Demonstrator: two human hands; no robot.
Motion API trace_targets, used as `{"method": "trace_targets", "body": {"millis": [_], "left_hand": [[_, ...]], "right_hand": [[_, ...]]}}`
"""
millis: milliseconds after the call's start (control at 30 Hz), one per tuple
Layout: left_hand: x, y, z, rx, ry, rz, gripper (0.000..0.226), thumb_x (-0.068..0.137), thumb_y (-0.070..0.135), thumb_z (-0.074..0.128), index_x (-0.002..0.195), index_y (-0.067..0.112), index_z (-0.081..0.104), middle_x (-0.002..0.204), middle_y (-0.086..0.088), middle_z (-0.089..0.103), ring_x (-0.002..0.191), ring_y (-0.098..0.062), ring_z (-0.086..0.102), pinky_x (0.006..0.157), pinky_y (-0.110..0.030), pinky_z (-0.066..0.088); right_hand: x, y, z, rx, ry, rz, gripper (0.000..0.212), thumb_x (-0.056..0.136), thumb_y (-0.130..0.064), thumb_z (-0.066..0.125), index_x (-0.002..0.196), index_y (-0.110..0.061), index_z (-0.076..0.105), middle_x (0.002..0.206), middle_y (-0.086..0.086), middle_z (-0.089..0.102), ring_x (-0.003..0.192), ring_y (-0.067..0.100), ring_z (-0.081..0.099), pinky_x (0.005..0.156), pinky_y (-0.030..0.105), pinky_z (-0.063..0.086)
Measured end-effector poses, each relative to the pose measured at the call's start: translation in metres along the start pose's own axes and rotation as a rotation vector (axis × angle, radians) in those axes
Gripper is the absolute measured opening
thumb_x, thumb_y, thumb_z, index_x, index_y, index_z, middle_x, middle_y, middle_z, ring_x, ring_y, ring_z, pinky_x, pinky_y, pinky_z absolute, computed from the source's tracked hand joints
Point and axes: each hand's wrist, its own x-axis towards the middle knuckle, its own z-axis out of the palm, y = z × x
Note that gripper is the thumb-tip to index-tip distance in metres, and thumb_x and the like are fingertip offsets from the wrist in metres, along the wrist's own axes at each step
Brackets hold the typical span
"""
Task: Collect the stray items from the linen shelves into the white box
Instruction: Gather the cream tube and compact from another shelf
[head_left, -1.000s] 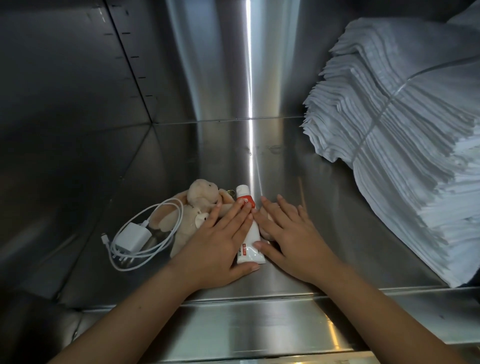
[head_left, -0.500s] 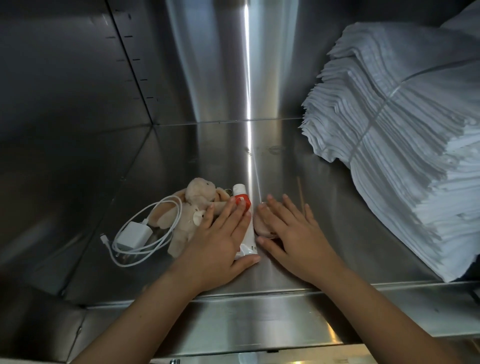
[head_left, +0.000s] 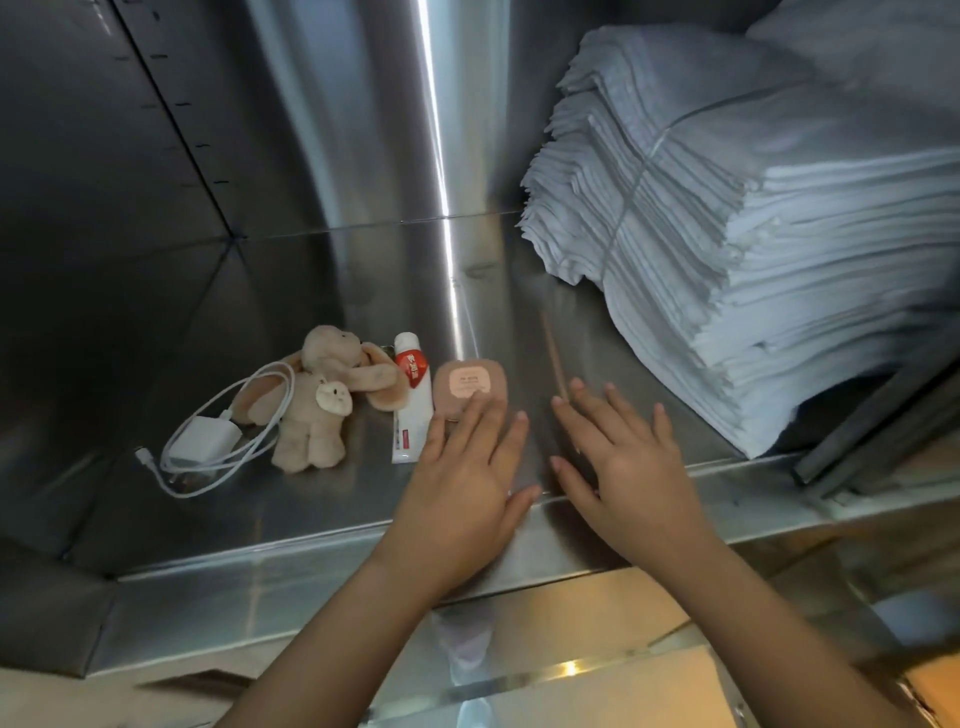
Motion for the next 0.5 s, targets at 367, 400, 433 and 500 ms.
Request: {"method": "trace_targets", "body": {"millis": [367, 400, 433, 500], "left_hand": [[-0.006, 0.069, -0.001, -0.076, 0.089, 0.154, 0.053, 0.078, 0.025, 0.072, 0.123, 0.003, 0.057, 0.131, -0.021, 0.053, 0.124, -0.038, 0.046, 0.096, -0.061, 0.033], [-0.007, 0.073, 0.001, -0.082, 0.11, 0.179, 0.053, 0.075, 0.024, 0.075, 0.12, 0.002, 0.059, 0.128, -0.021, 0.056, 0.121, -0.039, 0.049, 0.093, -0.062, 0.036], [-0.007, 0.076, 0.001, -0.085, 0.123, 0.202, 0.052, 0.075, 0.024, 0.076, 0.119, 0.002, 0.06, 0.127, -0.022, 0.056, 0.12, -0.039, 0.05, 0.092, -0.062, 0.037], [-0.008, 0.079, 0.004, -0.096, 0.117, 0.252, 0.052, 0.076, 0.024, 0.075, 0.12, 0.002, 0.059, 0.128, -0.022, 0.055, 0.121, -0.039, 0.049, 0.093, -0.062, 0.036]], "right_hand": [[-0.073, 0.017, -0.037, -0.105, 0.017, 0.171, 0.054, 0.076, -0.023, 0.075, 0.124, -0.008, 0.058, 0.133, 0.014, 0.053, 0.123, 0.04, 0.047, 0.094, 0.064, 0.034], [-0.08, 0.017, -0.04, -0.12, 0.022, 0.197, 0.054, 0.075, -0.023, 0.076, 0.124, -0.008, 0.058, 0.132, 0.014, 0.054, 0.122, 0.04, 0.048, 0.093, 0.064, 0.035], [-0.086, 0.016, -0.043, -0.135, 0.029, 0.218, 0.054, 0.074, -0.023, 0.076, 0.123, -0.008, 0.059, 0.132, 0.014, 0.054, 0.121, 0.039, 0.049, 0.092, 0.064, 0.036], [-0.098, 0.012, -0.046, -0.168, 0.042, 0.257, 0.055, 0.074, -0.023, 0.077, 0.124, -0.008, 0.058, 0.132, 0.014, 0.054, 0.121, 0.039, 0.05, 0.092, 0.064, 0.037]]}}
